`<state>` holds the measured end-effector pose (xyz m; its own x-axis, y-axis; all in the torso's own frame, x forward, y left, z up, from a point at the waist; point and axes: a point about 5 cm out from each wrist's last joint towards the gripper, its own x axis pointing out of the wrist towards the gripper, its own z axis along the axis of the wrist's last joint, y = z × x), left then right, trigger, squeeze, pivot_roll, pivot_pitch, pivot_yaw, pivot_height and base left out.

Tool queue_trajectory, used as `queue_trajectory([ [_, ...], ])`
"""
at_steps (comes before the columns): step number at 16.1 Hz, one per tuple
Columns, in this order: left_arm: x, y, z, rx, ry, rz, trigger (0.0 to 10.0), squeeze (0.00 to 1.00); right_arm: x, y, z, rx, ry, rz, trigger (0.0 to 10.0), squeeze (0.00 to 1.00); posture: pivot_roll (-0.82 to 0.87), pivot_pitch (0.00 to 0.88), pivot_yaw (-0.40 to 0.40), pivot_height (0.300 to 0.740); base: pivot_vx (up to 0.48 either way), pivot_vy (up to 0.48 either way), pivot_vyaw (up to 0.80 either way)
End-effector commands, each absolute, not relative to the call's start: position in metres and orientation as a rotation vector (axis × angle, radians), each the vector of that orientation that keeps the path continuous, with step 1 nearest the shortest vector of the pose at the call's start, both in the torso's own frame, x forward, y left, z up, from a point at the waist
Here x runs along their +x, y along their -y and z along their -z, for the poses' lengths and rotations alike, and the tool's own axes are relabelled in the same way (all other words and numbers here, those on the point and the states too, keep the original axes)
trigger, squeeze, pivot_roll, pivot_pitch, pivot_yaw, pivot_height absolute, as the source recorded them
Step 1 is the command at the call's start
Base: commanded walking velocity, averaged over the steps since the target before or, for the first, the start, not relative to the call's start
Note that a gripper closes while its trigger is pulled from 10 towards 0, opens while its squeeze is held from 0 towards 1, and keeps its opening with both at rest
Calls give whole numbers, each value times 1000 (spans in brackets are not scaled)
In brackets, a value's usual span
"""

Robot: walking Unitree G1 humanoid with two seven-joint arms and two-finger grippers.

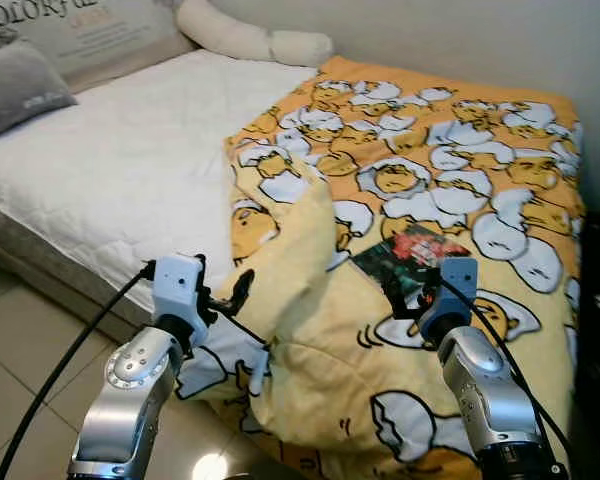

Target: Clean up the room

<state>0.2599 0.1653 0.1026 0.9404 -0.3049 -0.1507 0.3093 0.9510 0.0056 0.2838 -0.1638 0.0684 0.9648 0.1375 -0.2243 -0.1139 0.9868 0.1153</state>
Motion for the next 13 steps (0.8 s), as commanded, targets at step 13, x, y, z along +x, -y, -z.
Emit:
queue_trajectory([
  [13,263,-169,-101,42,-167,284,10000,0,281,164,-64,138,-275,-104,10000,0,-8,0,38,740,0,0,0],
])
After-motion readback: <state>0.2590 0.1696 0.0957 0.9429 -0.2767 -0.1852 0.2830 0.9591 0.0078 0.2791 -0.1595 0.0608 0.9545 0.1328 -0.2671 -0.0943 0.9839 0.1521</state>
